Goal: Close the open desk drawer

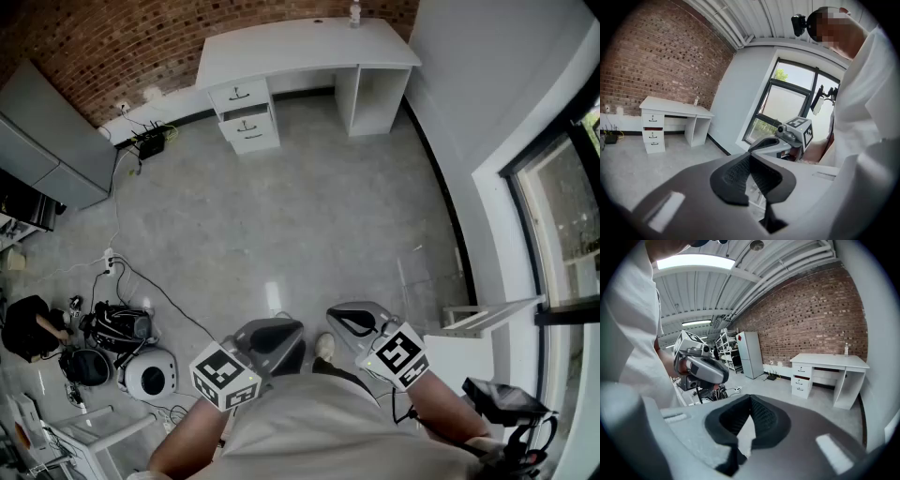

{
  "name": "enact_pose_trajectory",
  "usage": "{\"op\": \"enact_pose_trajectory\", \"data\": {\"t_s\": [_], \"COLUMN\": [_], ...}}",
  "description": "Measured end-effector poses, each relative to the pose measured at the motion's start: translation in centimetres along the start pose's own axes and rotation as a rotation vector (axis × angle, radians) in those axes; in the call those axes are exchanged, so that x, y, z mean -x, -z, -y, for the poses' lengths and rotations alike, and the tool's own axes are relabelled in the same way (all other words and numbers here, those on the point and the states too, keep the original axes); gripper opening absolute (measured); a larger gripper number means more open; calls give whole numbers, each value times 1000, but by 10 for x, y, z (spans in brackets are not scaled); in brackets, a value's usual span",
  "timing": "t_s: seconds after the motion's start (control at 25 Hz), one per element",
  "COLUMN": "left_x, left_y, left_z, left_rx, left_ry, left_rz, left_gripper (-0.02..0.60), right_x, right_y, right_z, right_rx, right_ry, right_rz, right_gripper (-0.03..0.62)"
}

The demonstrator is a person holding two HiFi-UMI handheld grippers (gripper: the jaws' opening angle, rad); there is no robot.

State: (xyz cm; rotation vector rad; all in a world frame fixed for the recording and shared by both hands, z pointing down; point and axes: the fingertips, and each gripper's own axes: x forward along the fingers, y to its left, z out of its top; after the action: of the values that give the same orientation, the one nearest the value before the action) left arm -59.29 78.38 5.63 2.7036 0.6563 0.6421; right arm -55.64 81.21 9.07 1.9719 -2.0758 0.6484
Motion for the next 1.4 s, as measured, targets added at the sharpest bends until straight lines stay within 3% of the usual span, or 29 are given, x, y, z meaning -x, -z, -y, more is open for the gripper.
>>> {"op": "enact_pose_trajectory", "data": {"t_s": [0.28, 0.6, 0.88, 1.0, 1.16, 1.4], "left_x": [7, 23, 58, 64, 47, -13], "left_y": [8, -9, -5, -4, -14, -59], "left_z": [3, -23, -86, -114, -156, -244], "left_rx": [-51, -82, 30, 48, 90, 174], "left_ry": [23, 18, -29, -55, -92, -158], "left_rz": [-27, 38, 127, 125, 144, 175], "left_gripper": [3, 3, 3, 43, 51, 51], "right_x": [-3, -27, -72, -93, -117, -158], "right_y": [-1, -25, -56, -63, -73, -108], "right_z": [-14, -16, -15, -10, 30, 144], "right_rx": [-1, 9, 20, 12, 30, 62], "right_ry": [17, 28, 73, 64, 32, -28], "right_rz": [8, -5, 3, -7, -32, -27], "right_gripper": [2, 2, 49, 49, 49, 49]}}
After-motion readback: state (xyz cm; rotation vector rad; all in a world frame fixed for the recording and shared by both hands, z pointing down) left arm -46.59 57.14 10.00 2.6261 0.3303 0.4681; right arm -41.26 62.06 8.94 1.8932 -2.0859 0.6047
